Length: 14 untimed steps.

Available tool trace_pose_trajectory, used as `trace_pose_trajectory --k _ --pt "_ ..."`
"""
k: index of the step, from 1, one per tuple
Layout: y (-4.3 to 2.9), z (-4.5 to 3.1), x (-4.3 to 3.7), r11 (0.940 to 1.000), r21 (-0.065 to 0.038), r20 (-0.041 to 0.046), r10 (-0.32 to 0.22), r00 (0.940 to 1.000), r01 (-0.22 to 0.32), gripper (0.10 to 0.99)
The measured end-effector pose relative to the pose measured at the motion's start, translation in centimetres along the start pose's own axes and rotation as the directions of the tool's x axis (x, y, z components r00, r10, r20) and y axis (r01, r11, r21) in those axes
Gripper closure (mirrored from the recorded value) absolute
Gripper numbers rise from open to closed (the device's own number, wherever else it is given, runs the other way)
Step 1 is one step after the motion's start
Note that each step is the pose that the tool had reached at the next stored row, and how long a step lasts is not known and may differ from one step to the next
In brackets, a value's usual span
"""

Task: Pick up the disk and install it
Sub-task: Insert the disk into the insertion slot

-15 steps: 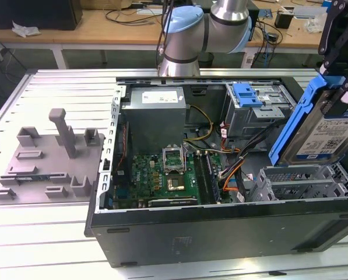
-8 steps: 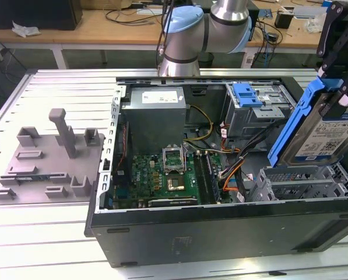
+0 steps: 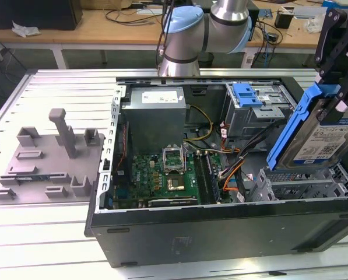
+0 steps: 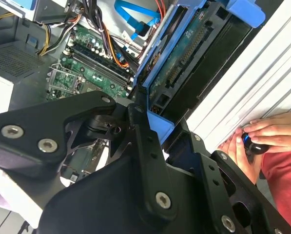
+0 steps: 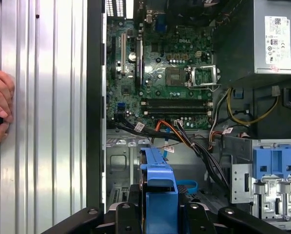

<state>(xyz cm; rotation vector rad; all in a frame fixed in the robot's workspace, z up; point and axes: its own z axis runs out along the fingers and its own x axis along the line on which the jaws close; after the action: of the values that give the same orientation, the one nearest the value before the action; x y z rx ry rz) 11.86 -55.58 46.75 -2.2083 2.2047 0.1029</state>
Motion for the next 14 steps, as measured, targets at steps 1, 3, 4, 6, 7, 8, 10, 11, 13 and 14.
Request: trace_pose_trajectory --k 1,3,4,6,7,8,10,11,13,14 --pt "0.00 0.06 0.04 1.0000 0.000 0.0001 0.000 1.0000 0.000 0.718" --pt "0.00 0.18 0.16 1.0000 0.000 0.0001 0.000 1.0000 0.000 0.718" --pt "-0.01 0.20 0.18 1.0000 0.000 0.0000 0.000 1.0000 0.000 0.718" --pt "-0.01 0.25 0.23 1.0000 0.000 0.0001 0.000 1.0000 0.000 0.718" --pt "-0.01 0.27 0.25 1.0000 0.000 0.0000 0.000 1.0000 0.000 0.718" --pt "-0.01 0.29 0.26 1.0000 0.000 -0.0002 0.000 1.0000 0.000 0.718" --pt "-0.01 0.36 0.29 1.0000 0.000 0.0001 0.000 1.0000 0.000 0.718" --pt "-0.01 0.40 0.30 1.0000 0.000 0.0001 0.000 1.0000 0.000 0.718" --pt "-0.02 0.47 0.31 1.0000 0.000 0.0001 0.000 1.0000 0.000 0.718" --pt "-0.02 0.51 0.32 1.0000 0.000 0.0000 0.000 1.0000 0.000 0.718"
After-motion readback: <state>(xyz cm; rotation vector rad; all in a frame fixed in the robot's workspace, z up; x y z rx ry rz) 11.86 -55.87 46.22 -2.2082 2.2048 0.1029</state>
